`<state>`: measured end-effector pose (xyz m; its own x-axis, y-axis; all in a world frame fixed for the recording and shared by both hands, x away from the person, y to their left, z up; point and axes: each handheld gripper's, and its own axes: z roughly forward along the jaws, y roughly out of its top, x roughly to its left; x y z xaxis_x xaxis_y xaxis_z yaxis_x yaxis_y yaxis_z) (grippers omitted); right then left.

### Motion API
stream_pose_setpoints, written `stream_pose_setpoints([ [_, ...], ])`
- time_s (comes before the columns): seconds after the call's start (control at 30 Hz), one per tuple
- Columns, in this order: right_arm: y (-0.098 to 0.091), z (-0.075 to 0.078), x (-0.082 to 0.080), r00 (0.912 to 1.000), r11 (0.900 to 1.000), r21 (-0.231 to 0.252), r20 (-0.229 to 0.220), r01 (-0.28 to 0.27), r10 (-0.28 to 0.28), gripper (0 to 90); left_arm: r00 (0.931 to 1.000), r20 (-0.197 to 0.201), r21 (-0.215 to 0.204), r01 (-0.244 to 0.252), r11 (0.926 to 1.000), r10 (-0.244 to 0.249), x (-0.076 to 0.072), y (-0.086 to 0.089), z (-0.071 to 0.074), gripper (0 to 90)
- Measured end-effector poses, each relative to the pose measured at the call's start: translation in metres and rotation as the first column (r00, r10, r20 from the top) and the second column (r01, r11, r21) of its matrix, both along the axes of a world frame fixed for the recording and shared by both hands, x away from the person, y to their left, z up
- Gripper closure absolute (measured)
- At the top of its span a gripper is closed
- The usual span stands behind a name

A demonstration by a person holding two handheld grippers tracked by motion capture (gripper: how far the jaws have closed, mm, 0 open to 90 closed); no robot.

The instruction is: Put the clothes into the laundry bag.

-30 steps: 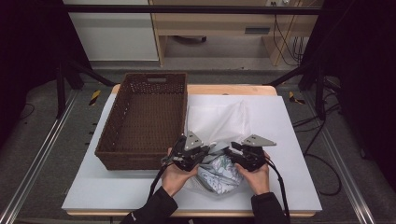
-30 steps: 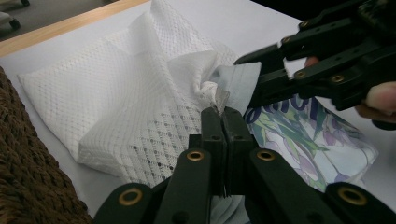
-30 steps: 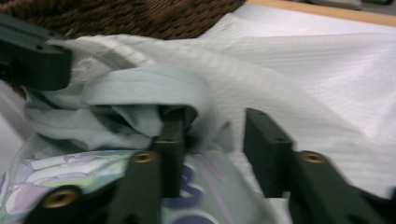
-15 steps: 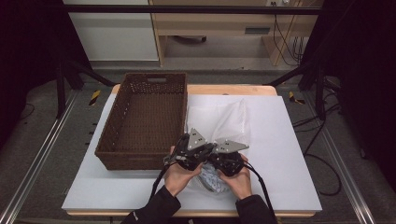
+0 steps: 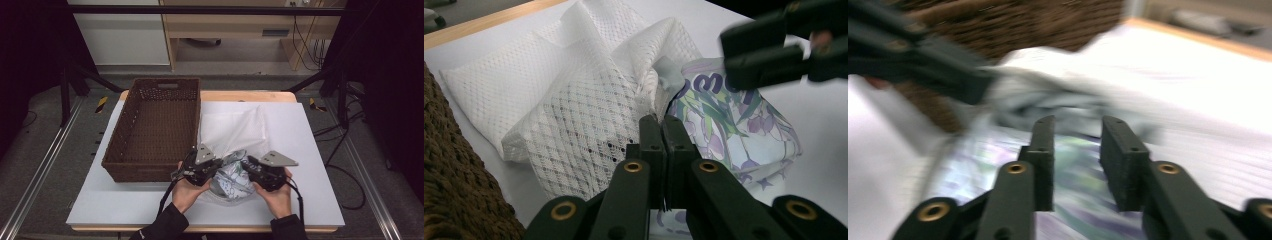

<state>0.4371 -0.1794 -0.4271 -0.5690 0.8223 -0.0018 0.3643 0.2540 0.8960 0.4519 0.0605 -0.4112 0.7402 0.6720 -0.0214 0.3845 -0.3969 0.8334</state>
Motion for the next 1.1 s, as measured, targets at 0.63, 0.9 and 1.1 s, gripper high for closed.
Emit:
stream_pose_setpoints([
  [0.63,0.005,-0.020,0.014,0.9900,0.9909,0.058,-0.065,-0.121,0.125,77.2,0.9997,-0.026,0.002,-0.004,1.0000,0.004,0.009,-0.008,0.001,88.6],
  [0.9,0.043,-0.014,0.012,0.9842,0.9856,-0.017,-0.059,-0.168,0.167,77.3,0.9983,0.041,-0.010,0.042,0.9991,-0.042,-0.006,-0.020,0.027,88.8],
  [1.1,0.041,-0.031,0.037,0.9979,0.9985,-0.007,-0.036,0.054,-0.054,77.2,0.9996,0.010,0.004,0.025,0.9997,-0.025,-0.004,-0.011,0.010,88.8],
])
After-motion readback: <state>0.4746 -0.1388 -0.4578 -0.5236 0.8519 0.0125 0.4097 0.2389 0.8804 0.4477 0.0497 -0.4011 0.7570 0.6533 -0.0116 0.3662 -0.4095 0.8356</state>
